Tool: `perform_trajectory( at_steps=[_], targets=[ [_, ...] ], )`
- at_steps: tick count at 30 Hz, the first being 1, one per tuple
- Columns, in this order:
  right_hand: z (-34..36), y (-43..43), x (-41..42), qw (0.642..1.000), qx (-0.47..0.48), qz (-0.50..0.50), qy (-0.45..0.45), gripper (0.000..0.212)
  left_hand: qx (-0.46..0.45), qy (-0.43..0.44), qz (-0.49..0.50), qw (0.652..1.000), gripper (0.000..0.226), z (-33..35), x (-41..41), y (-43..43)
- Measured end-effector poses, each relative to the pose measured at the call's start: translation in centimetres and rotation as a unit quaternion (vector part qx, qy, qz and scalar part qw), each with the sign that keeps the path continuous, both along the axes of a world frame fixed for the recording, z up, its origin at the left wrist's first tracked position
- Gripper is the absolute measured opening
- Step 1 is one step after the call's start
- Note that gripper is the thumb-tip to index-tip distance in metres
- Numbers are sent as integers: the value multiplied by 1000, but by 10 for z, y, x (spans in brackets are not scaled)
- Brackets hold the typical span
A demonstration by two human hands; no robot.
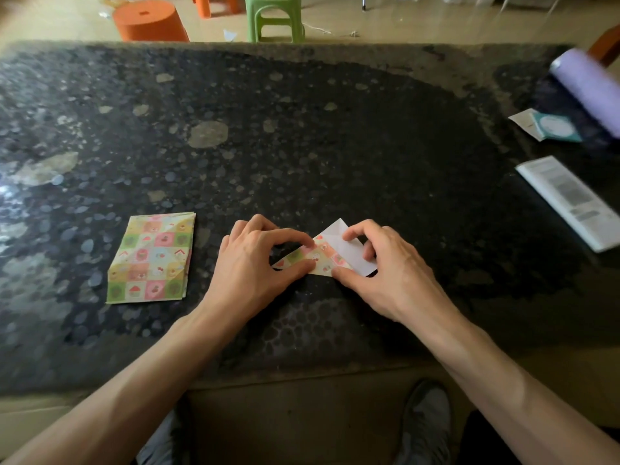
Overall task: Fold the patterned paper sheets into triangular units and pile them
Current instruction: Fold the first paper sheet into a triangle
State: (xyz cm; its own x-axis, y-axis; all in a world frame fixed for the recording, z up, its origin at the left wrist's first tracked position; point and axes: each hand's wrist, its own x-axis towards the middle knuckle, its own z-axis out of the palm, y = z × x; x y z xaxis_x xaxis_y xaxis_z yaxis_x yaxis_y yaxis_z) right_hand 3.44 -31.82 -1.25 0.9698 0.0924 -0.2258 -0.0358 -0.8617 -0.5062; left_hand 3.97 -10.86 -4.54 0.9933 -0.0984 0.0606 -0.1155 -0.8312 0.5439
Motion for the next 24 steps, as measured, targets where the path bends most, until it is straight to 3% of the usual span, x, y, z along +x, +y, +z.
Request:
perform_trajectory(
  at_steps=[18,24],
  targets=[
    [6,-25,8,998,-19,-13,52,61,-5,21,-17,1000,33,3,1,4],
    [2,-29,10,999,-5,-10,48,55,7,49,-28,998,36,11,5,21]
  ],
)
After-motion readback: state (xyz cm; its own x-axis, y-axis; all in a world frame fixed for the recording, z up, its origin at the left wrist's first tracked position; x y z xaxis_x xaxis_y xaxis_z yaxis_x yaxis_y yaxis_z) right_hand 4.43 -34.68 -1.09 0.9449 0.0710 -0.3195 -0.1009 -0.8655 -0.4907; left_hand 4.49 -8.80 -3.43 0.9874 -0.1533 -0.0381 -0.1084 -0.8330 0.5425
